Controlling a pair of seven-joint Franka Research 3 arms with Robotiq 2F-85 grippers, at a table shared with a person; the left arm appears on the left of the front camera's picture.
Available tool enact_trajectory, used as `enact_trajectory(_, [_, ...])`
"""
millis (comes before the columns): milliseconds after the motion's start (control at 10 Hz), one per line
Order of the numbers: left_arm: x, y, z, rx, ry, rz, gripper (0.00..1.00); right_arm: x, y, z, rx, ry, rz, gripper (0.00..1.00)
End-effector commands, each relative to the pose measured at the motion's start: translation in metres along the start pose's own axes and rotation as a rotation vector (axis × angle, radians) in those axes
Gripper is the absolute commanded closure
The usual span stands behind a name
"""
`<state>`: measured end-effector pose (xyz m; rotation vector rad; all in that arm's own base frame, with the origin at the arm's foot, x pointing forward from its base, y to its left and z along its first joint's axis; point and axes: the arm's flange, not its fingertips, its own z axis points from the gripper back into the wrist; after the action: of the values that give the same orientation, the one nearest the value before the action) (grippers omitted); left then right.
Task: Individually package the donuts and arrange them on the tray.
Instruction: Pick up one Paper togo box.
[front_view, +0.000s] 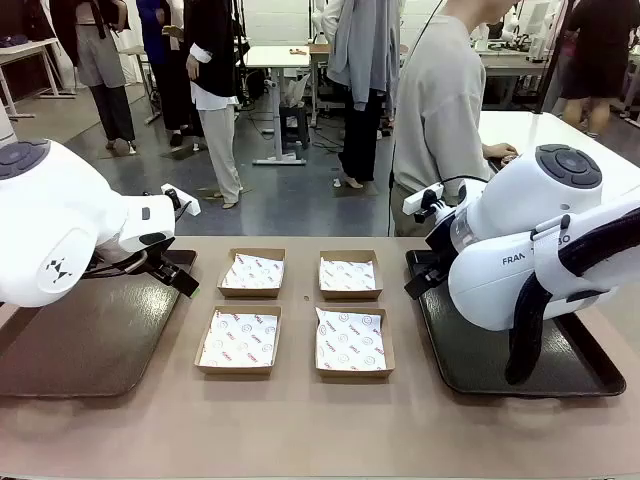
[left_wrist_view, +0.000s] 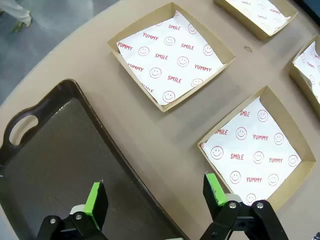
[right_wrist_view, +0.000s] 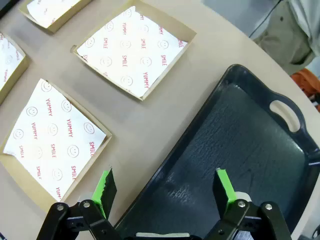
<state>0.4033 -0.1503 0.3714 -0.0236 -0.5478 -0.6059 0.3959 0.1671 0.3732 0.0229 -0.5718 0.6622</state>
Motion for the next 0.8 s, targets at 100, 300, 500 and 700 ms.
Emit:
enact_trajectory(100, [0.0000, -0.0001, 0.0001, 0.000, 0.000, 0.000, 0.00, 0.0000, 0.0000, 0.0000, 0.000, 0.000, 0.000, 0.00])
enact_trajectory(300, [0.0000, -0.0001, 0.0001, 0.000, 0.000, 0.000, 0.00, 0.0000, 0.0000, 0.0000, 0.000, 0.000, 0.000, 0.00])
enact_trajectory(500, [0.0000, -0.0001, 0.0001, 0.000, 0.000, 0.000, 0.00, 0.0000, 0.0000, 0.0000, 0.000, 0.000, 0.000, 0.00])
enact_trajectory(700, [0.0000, -0.0001, 0.0001, 0.000, 0.000, 0.000, 0.00, 0.0000, 0.0000, 0.0000, 0.000, 0.000, 0.000, 0.00])
